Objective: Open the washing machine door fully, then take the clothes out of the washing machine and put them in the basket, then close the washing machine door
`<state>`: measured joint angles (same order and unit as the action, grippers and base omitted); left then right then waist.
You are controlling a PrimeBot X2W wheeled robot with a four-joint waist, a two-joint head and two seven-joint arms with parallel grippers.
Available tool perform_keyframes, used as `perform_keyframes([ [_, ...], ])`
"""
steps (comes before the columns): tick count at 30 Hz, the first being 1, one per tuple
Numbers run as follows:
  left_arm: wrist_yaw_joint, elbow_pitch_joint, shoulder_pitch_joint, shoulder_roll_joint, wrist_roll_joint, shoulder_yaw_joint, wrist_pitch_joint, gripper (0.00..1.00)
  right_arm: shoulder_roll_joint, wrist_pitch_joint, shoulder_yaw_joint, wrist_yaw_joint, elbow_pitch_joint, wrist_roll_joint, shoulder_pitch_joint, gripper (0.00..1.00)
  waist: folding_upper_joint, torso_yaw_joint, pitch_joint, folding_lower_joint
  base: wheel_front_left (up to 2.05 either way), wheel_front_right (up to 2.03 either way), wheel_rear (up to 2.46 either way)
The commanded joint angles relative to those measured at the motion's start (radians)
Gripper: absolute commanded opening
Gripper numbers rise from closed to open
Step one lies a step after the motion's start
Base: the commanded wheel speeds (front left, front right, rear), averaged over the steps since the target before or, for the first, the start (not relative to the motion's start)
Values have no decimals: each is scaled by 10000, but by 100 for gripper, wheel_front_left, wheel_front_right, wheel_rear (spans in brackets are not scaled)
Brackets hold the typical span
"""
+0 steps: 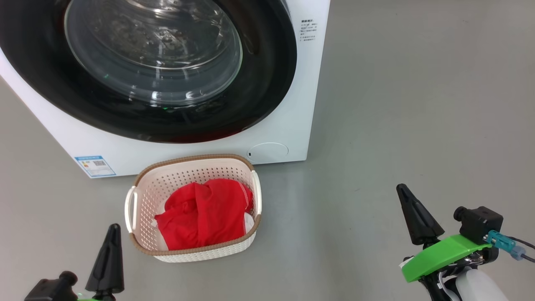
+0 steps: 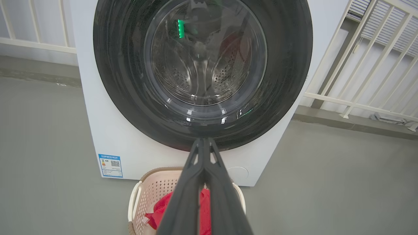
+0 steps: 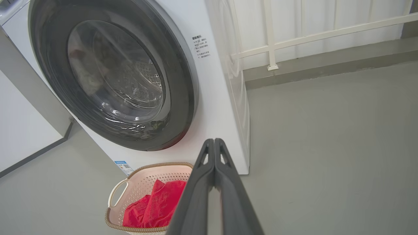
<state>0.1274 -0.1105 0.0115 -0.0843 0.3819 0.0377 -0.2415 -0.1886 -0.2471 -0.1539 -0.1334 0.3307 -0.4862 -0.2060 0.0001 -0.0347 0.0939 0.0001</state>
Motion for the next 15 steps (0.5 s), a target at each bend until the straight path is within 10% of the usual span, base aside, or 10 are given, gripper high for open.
perform_keyframes([
  [1, 0, 194, -189, -138, 344, -78, 45, 0, -68, 42, 86, 1, -283, -284, -287, 0, -1, 8, -32, 13, 0, 0, 0],
  [15, 3, -33, -325, -149, 1809, -153, 383, 0, 63, 416, 337, 4, -326, -1600, -149, 0, -1, 48, -128, -1, 0, 0, 0],
])
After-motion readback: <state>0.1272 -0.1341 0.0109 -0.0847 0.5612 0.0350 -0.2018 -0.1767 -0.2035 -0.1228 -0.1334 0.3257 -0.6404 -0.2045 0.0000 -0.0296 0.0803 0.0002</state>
